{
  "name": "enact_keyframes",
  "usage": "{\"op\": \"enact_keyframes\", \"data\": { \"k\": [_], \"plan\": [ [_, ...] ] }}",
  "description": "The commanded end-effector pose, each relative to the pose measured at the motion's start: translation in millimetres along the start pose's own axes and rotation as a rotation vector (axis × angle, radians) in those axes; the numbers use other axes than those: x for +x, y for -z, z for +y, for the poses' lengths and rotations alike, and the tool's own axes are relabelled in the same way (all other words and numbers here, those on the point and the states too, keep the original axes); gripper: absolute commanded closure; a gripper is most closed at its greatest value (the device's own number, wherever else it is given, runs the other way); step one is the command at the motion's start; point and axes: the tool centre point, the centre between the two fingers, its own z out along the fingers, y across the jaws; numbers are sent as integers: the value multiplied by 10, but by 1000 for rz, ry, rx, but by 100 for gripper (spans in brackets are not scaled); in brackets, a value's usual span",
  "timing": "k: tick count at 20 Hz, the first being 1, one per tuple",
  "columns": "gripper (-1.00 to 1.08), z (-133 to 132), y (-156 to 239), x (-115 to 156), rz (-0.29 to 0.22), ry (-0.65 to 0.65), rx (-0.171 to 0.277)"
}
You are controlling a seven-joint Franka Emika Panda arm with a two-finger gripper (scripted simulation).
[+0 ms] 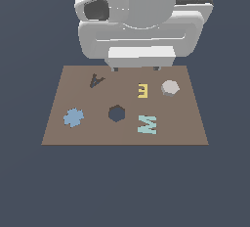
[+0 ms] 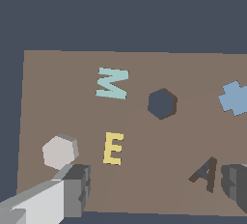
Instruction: Insert a designated object into the corresponding slot on a board.
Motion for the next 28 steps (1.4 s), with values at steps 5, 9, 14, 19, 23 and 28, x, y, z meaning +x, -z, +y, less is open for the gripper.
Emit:
{"op": "enact_keyframes", "data": {
  "k": [5,9,14,19,23,28],
  "plan": [
    [-92,-10,-13,-10,0,-9,0],
    [-92,-41,-52,-40,-1,-35,-1],
    [-92,-110,-138,-102,-3,-91,-3],
    [-92,-216,-263,-186,-6,-173,-5],
    [-92,-333,-391,-262,-9,-257,-8],
    [-92,-522,-588,-357,-13,-385,-12]
  ]
}}
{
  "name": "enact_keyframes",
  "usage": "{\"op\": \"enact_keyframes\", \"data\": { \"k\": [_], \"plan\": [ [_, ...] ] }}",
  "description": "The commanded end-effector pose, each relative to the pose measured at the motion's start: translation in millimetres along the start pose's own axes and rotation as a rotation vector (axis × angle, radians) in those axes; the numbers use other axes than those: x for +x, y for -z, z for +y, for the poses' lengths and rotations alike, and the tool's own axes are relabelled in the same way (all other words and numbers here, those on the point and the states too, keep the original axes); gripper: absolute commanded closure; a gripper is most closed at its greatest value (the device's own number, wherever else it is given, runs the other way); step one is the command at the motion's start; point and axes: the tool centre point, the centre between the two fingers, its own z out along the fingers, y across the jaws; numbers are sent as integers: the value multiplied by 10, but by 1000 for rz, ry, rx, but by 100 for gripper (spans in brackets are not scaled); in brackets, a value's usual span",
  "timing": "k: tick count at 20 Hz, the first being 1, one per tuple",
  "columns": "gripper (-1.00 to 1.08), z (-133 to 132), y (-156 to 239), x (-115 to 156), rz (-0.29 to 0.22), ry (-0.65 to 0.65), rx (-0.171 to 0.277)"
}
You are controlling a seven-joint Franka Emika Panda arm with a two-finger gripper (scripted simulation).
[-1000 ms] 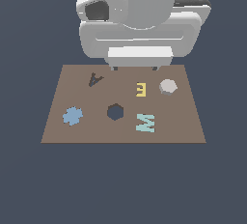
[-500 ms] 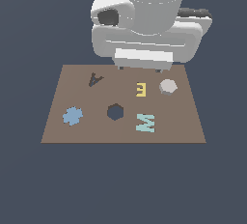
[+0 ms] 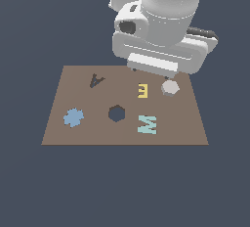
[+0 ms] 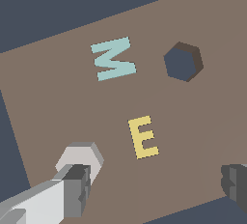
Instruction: Insert a designated object into the corresponding slot on a board.
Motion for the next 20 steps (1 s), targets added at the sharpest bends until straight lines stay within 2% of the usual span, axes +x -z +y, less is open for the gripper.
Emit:
{"op": "enact_keyframes", "data": {
  "k": [1,11,20],
  "plan": [
    [-92,-85,-107,-81,-2,-69,-2],
    [-92,-446,-501,-305,-11,-324,-10],
    [-92,-682,-730,-381,-16,-471,-14]
  ]
}}
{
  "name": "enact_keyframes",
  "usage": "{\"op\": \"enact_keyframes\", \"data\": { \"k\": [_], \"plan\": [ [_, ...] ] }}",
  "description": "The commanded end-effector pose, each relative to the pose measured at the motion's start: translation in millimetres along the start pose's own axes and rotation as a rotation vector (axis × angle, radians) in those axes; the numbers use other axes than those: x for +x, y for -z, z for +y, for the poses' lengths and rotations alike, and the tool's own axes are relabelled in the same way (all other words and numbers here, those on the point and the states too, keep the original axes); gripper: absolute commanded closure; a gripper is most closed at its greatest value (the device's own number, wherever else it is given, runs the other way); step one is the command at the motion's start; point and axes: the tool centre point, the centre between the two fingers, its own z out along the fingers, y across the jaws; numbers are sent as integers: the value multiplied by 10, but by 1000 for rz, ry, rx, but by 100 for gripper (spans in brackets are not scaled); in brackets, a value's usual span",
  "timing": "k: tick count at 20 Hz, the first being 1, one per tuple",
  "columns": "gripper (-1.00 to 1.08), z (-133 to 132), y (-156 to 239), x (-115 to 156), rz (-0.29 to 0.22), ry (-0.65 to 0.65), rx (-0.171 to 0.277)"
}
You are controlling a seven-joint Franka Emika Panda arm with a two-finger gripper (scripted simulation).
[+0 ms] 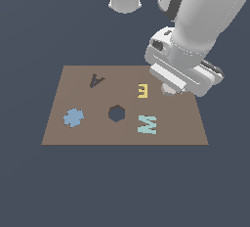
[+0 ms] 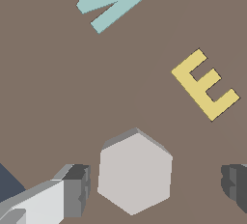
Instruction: Insert a designated object into the corresponding slot on a board.
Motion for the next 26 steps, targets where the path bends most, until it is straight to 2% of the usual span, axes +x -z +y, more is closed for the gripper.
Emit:
{"op": "enact_keyframes", "data": {
  "k": [1,8,22,23,26],
  "plan": [
    [-92,-43,-48,-30,-1,-33,0],
    [-92,-109,-117,-72,-3,-79,-1],
    [-92,-113,-321,-72,-4,-81,-1],
    [108,-113,-321,-72,-4,-81,-1],
    [108,-113,-321,-72,-4,-81,-1]
  ]
}}
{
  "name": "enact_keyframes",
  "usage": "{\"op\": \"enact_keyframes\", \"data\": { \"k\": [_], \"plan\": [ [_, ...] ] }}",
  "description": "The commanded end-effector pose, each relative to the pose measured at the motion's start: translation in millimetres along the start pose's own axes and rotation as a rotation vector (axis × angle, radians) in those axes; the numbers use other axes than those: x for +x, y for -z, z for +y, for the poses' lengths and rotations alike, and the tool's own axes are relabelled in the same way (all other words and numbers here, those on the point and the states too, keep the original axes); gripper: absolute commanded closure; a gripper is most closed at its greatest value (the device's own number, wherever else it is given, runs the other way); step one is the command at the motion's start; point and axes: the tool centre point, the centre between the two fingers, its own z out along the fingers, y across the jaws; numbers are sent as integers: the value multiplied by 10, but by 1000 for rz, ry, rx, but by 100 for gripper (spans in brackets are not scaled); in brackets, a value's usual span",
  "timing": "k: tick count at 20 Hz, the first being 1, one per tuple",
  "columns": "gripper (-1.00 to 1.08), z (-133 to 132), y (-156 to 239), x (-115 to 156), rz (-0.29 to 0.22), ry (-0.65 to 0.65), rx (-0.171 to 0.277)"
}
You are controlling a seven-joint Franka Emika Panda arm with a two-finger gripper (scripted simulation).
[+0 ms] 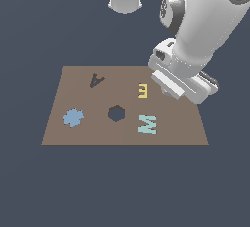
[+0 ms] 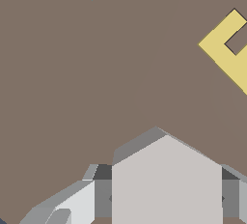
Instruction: Insert a designated object into the corresponding slot on a board.
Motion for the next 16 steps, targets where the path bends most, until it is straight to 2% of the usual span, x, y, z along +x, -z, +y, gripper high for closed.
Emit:
{"op": "enact_keyframes", "data": {
  "k": [1,13,16],
  "plan": [
    [108,2,-7,1,0,0,-1],
    [108,2,26,6,0,-1,-1],
    [108,13,30,87,0,-12,-1]
  ]
}}
